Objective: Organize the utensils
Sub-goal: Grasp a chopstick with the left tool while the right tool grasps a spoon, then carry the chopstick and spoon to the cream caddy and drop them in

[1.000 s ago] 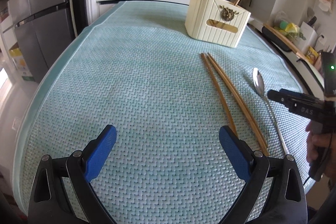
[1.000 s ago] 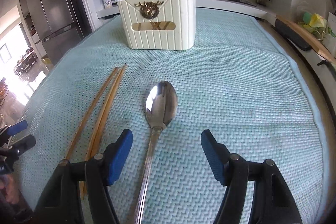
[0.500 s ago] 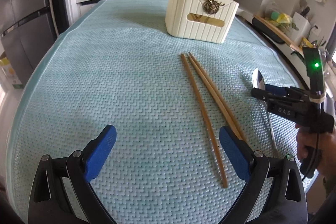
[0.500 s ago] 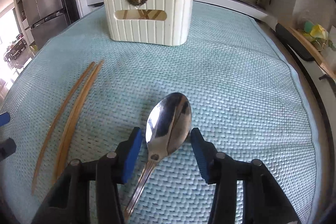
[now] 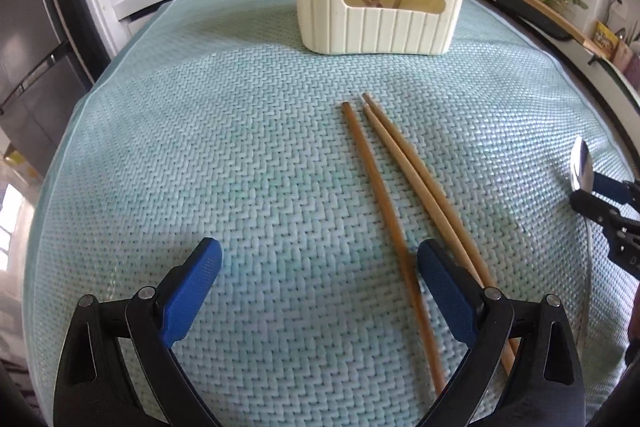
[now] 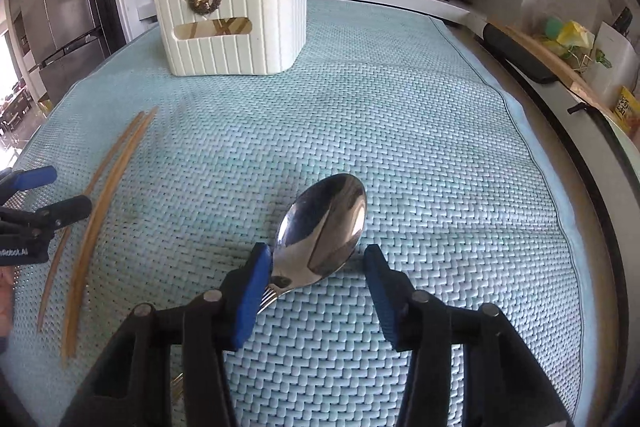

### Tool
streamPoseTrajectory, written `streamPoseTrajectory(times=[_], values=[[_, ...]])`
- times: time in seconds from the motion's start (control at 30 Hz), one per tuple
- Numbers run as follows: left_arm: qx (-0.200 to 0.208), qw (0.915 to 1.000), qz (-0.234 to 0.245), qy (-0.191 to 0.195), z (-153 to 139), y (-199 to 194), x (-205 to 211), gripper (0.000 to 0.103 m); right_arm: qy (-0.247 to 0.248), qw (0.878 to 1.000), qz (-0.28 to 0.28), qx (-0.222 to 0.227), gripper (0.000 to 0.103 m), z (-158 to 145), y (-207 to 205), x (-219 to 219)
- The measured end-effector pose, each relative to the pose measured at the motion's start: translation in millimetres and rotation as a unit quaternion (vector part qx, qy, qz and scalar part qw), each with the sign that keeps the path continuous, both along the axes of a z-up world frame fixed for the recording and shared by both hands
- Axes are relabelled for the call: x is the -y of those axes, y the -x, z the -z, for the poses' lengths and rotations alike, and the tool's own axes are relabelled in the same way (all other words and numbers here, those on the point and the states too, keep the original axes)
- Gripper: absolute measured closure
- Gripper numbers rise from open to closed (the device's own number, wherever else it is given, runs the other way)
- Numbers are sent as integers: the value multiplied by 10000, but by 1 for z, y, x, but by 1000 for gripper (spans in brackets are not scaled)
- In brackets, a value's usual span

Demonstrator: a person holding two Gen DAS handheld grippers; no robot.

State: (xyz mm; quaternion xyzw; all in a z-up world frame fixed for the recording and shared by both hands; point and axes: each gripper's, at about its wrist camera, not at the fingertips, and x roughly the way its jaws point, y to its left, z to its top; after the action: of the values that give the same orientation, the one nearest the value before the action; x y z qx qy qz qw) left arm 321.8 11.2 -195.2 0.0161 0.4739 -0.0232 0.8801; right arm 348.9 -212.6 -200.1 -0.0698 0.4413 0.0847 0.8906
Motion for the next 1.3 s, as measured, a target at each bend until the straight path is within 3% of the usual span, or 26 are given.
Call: streamPoseTrajectory(times=[0.3, 0.7, 0.93, 1.03, 1.17, 1.3], values=[[-118, 9999, -77, 98, 1, -35, -20, 4, -930, 9953, 216, -174, 51, -4, -8, 24], [-403, 9981, 310, 335, -2, -81, -16, 8, -1069, 9931, 358, -315, 51, -6, -24, 20], [-432, 9967, 665, 157, -9, -78, 2, 59, -1013, 9935, 387, -338, 51, -7, -19, 29], [-396, 9956, 836, 179, -10, -71, 13, 92, -1059, 9932, 319, -354, 51, -8, -26, 29], [-392, 9953, 802, 380, -10, -71, 12, 99, -1293, 9899, 157, -554, 51, -11, -35, 32], [-318, 9948, 715, 657, -12, -76, -1, 100, -1350, 9888, 33, -635, 51, -12, -37, 36]])
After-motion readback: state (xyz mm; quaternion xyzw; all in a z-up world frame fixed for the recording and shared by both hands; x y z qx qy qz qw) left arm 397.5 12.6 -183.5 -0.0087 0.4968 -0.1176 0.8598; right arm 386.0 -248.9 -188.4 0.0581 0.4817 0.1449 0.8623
